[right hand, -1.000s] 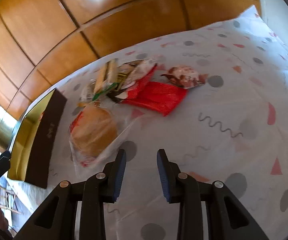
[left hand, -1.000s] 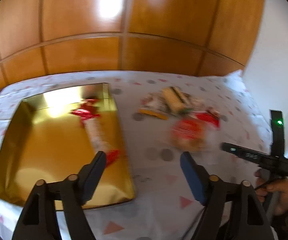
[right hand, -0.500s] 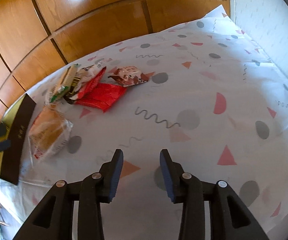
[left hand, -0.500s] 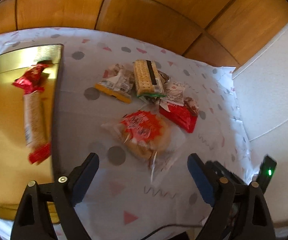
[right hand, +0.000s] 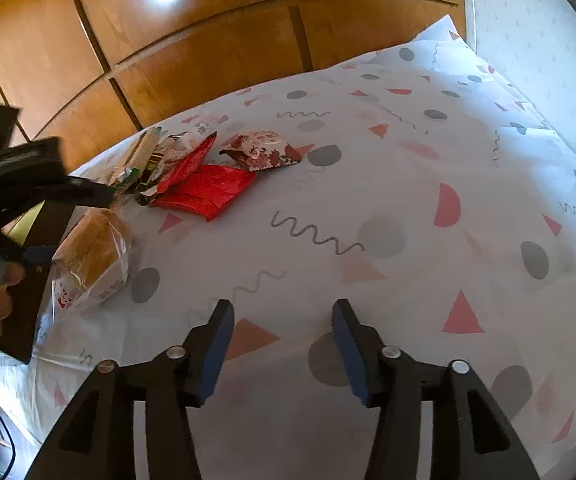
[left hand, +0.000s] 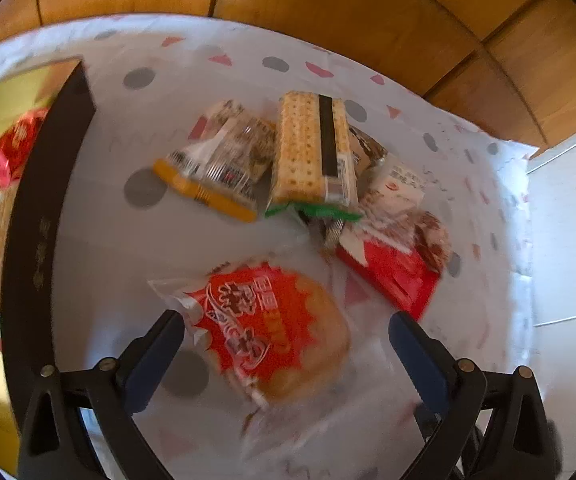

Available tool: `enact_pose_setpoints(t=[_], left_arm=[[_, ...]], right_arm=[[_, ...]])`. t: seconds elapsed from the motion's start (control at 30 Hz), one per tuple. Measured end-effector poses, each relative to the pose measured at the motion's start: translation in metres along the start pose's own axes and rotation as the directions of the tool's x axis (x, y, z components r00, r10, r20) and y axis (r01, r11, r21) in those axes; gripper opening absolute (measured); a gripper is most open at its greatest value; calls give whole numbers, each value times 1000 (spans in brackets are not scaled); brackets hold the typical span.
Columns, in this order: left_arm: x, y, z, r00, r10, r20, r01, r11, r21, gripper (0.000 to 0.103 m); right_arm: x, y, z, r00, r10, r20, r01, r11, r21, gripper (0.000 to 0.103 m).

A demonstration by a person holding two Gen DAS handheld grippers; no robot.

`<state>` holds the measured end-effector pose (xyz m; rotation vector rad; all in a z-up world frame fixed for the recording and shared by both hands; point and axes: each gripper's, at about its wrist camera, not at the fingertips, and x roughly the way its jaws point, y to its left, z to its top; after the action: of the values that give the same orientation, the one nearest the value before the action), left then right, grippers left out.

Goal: Organize snacks
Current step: 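Move the left gripper to the red CAKE bun bag and grasp it, then hold the CAKE bun bag with the left gripper while the right gripper grasps the BA ZHEN pack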

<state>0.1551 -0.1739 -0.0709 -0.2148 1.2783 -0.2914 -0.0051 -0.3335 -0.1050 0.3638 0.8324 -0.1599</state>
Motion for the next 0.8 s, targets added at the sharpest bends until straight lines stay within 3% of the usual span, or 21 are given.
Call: enact_pose_setpoints(t=[0.1,0.17,0.2,0.23,0.27,0.37,0.57,0.8], left_arm=[[17,-6,1,999,49,-13,-48,998,50,103],[25,-2,-5,999,21,-24,-20,997,68,101],[24,-5,-11,999,41,-1,-41,992,120,94],[21,-6,-16,998,59,21,-62,985,163,78],[19,-8,-21,996,76,45,-84,974,210,76],[8,-2,-44,997,36,74,-57,951,303,75],[-14,15,-92,986,40,164,-104,908,406,75],[-6,22,-117,969,46,242,-156,873,462,75]], right_arm=[[0,2,-2,1000,1,16,-1,1000,-16,59],[1,4,-3,1000,-1,21,2,1000,-28,60],[1,4,-3,1000,-1,21,1,1000,-30,60],[1,3,-3,1000,2,21,-1,1000,-31,60],[1,3,-3,1000,3,21,-3,999,-33,60],[1,4,-3,1000,6,15,-5,999,-51,60],[3,5,1,1000,9,-26,-11,997,-82,60],[5,0,13,995,25,-96,-29,999,-38,60]])
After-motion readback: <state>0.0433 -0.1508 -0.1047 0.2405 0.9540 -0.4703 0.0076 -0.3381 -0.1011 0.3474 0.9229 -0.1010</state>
